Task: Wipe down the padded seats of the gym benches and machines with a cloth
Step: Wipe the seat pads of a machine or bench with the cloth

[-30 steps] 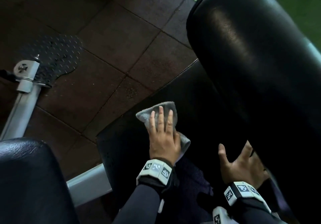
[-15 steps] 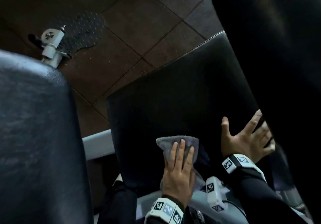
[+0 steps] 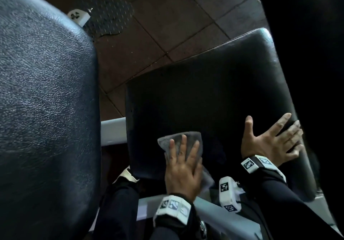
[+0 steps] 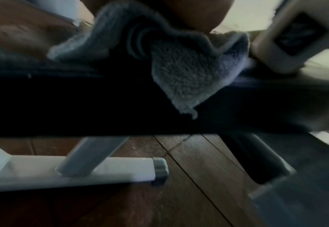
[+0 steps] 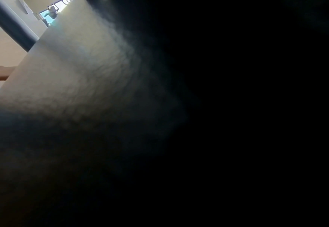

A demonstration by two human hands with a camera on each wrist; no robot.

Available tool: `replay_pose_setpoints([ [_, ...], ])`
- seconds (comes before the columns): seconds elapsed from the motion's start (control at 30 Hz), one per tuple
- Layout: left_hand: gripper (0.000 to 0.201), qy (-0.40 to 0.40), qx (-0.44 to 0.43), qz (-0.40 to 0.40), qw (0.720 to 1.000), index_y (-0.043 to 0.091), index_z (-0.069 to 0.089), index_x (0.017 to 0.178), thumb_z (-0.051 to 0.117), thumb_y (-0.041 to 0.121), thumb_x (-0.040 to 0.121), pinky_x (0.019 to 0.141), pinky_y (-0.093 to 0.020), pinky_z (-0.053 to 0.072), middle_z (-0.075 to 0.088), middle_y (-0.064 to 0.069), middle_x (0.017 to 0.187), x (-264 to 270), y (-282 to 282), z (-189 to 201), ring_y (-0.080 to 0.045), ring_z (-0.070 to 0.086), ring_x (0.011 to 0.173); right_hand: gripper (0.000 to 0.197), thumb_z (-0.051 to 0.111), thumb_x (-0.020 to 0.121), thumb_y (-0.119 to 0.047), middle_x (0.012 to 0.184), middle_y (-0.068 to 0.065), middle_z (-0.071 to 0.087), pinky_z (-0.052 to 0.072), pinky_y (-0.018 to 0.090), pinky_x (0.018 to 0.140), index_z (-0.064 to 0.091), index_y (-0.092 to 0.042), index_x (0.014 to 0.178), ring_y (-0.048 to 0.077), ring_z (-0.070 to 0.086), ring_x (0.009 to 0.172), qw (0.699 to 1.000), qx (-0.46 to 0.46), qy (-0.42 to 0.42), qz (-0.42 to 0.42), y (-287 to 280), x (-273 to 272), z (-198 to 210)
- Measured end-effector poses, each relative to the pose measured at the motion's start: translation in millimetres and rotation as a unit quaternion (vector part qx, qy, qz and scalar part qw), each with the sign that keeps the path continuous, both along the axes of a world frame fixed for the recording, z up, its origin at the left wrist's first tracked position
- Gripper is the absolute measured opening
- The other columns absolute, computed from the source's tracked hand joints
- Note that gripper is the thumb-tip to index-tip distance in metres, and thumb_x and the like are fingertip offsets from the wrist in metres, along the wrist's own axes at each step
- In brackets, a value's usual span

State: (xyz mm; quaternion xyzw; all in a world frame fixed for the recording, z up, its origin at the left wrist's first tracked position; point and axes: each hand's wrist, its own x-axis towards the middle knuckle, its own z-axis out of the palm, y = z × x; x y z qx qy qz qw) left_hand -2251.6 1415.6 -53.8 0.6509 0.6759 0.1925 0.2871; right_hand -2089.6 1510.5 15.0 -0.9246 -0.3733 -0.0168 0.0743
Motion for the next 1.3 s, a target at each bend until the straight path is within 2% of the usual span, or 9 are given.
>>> replay_pose_setpoints([
  [0.2, 0.053, 0.010, 0.025, 0.152, 0.988, 0.024, 0.042, 0.143, 0.040, 0.040, 0.092, 0.112, -0.058, 0.023, 0.024, -0.006, 0.156, -72, 29, -45, -0.039, 0.010, 0.144, 0.087, 0.039, 0.085, -0.068, 0.156, 0.016, 0.011, 0.006, 0.053, 0.111, 0.008, -0.019, 0.150, 0.030, 0.009, 0.143, 1.000, 0.003, 0.004, -0.001, 0, 2, -3],
  [0.3, 0.053, 0.016, 0.035, 0.205, 0.978, 0.016, 0.046, 0.141, 0.041, 0.037, 0.093, 0.106, -0.064, 0.031, 0.027, -0.015, 0.154, -81, 4, -52, -0.045, 0.015, 0.142, 0.086, 0.040, 0.086, -0.068, 0.155, 0.016, 0.012, 0.008, 0.054, 0.110, 0.009, -0.019, 0.150, 0.031, 0.012, 0.142, 1.000, 0.013, -0.006, 0.002, 0, 2, -5],
  [0.47, 0.053, 0.010, 0.012, 0.187, 0.982, 0.017, 0.036, 0.145, 0.030, 0.044, 0.099, 0.112, -0.056, 0.021, 0.027, -0.020, 0.154, -36, -39, -31, -0.045, 0.014, 0.142, 0.085, 0.039, 0.086, -0.068, 0.155, 0.017, 0.012, 0.009, 0.053, 0.110, 0.008, -0.020, 0.150, 0.031, 0.013, 0.141, 1.000, 0.018, -0.010, 0.008, -1, 2, -6],
  [0.7, 0.054, 0.061, 0.008, -0.011, 0.998, 0.025, 0.024, 0.152, 0.021, 0.044, 0.101, 0.109, -0.050, 0.024, 0.026, -0.013, 0.156, 24, -33, 2, -0.034, 0.012, 0.146, 0.086, 0.039, 0.085, -0.069, 0.153, 0.020, 0.018, 0.013, 0.056, 0.108, 0.011, -0.018, 0.149, 0.034, 0.019, 0.139, 0.999, 0.025, -0.023, 0.007, -2, 2, -8],
  [0.83, 0.056, 0.051, -0.004, -0.006, 0.999, 0.037, 0.013, 0.152, 0.026, 0.047, 0.099, 0.112, -0.049, 0.022, 0.019, -0.001, 0.160, 12, 2, 3, -0.028, 0.010, 0.147, 0.087, 0.036, 0.084, -0.070, 0.154, 0.019, 0.016, 0.012, 0.055, 0.109, 0.011, -0.019, 0.149, 0.032, 0.017, 0.140, 0.999, 0.026, -0.024, 0.005, -2, 2, -9],
  [0.97, 0.052, 0.025, -0.032, 0.079, 0.996, 0.036, 0.022, 0.149, 0.025, 0.048, 0.098, 0.109, -0.053, 0.034, 0.024, -0.004, 0.157, -31, 33, -14, -0.032, 0.013, 0.145, 0.088, 0.031, 0.082, -0.072, 0.155, 0.018, 0.013, 0.011, 0.054, 0.109, 0.010, -0.019, 0.149, 0.032, 0.014, 0.141, 0.999, 0.035, -0.024, 0.011, -2, 2, -9],
  [1.13, 0.059, 0.013, -0.057, 0.189, 0.980, 0.046, 0.007, 0.149, 0.025, 0.054, 0.094, 0.113, -0.053, 0.019, 0.006, -0.001, 0.160, -74, 6, -43, -0.033, 0.003, 0.146, 0.088, 0.032, 0.082, -0.072, 0.155, 0.017, 0.013, 0.011, 0.054, 0.110, 0.010, -0.020, 0.149, 0.031, 0.013, 0.141, 0.999, 0.039, -0.028, 0.012, -3, 4, -11],
  [1.23, 0.059, 0.019, -0.061, 0.180, 0.982, 0.026, 0.024, 0.150, 0.022, 0.054, 0.098, 0.109, -0.059, 0.028, 0.013, -0.012, 0.160, -66, -28, -41, -0.040, 0.013, 0.144, 0.088, 0.031, 0.081, -0.073, 0.155, 0.016, 0.013, 0.010, 0.054, 0.110, 0.009, -0.020, 0.149, 0.031, 0.012, 0.142, 0.999, 0.041, -0.028, 0.012, -3, 6, -13],
  [1.3, 0.058, 0.035, -0.067, 0.137, 0.988, 0.020, 0.019, 0.152, 0.017, 0.049, 0.102, 0.112, -0.058, 0.023, 0.016, -0.018, 0.157, -49, -51, -39, -0.041, 0.017, 0.143, 0.089, 0.030, 0.081, -0.074, 0.155, 0.016, 0.013, 0.010, 0.054, 0.110, 0.009, -0.021, 0.149, 0.030, 0.012, 0.142, 0.999, 0.041, -0.028, 0.012, -2, 6, -13],
])
